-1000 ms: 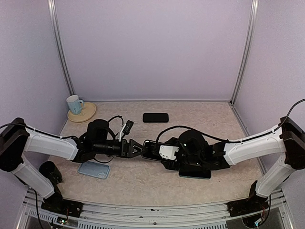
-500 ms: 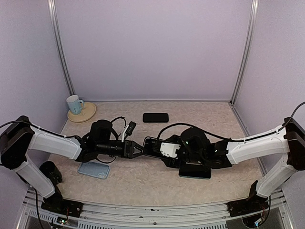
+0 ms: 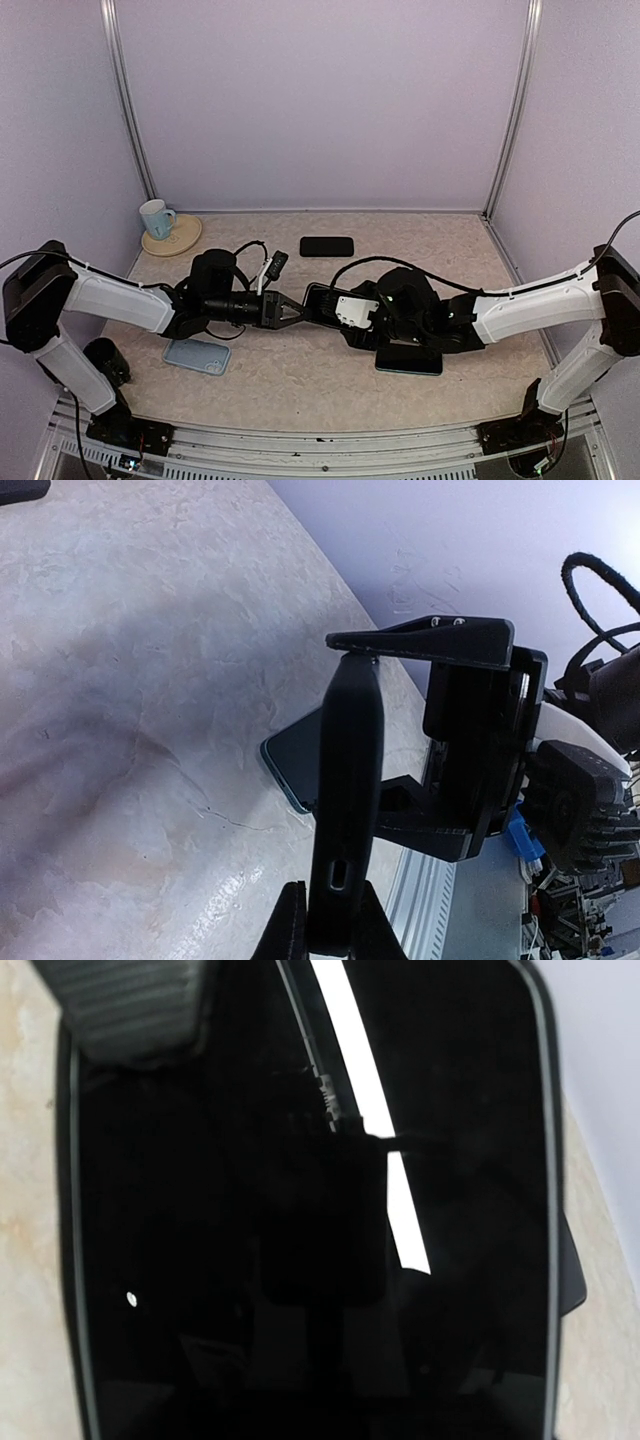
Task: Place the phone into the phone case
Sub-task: Press the corner of the phone case at the bottom right corner of the phone case, then pass from the right arm to the left
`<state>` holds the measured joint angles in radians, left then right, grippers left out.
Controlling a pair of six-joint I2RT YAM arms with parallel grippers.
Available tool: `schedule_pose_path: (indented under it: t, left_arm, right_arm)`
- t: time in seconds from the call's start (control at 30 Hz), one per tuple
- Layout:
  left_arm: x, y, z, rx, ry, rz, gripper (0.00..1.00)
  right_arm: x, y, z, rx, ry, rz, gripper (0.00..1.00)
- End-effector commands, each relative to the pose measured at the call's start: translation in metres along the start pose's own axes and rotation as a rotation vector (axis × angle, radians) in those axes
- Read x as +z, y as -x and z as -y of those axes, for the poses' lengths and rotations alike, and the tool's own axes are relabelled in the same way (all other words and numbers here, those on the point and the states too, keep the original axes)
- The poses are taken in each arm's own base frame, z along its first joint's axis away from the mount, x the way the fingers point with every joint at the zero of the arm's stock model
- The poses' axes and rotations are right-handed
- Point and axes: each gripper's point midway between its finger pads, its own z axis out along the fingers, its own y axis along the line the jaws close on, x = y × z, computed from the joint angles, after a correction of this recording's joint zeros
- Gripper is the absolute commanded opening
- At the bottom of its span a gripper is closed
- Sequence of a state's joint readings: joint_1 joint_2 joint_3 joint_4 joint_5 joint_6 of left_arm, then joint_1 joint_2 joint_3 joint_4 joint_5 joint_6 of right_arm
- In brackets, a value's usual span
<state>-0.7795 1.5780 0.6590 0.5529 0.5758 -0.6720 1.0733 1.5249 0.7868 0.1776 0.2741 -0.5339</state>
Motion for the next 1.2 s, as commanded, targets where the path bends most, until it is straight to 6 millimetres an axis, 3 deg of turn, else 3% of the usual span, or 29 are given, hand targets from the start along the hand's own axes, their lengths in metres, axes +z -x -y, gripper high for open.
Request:
schedule_pose_path:
  t: [0.0,0.07,0.17,0.37,0.63,0.8,0.9,1.17]
  left_arm:
    - [0.003,0.006,0.002,-0.03,-0.008,0.019,0.11]
    - [0.002,0.006,0.002,-0.029,-0.008,0.022,0.2]
    - [0.001,0.007,0.006,-0.022,-0.027,0.027,0.25]
    - [0.002,0.005,0.011,-0.014,-0.061,0.018,0.28]
    - [0.005,0.0,0.013,-0.012,-0.076,0.004,0.21]
    - [0.006,-0.001,0.014,-0.008,-0.085,0.002,0.0]
    - [0.004,0.002,0.015,-0.013,-0.087,0.022,0.0]
    - [-0.006,0.014,0.007,-0.088,-0.057,0.107,0.0]
  right_arm:
    - [-0.005,0.035,0.031,0.04,-0.118,0.095,0.45]
    - [-0.006,0.036,0.03,0.042,-0.111,0.1,0.46]
    - [-0.008,0.037,0.028,0.042,-0.097,0.111,0.45]
    - [-0.009,0.042,0.02,0.044,-0.049,0.139,0.45]
    - [-0.009,0.047,0.02,0.054,-0.04,0.15,0.45]
    - [-0.007,0.048,0.021,0.052,-0.038,0.15,0.46]
    - [-0.006,0.047,0.02,0.049,-0.04,0.141,0.54]
    - [-0.002,0.036,0.022,0.036,-0.073,0.1,0.93]
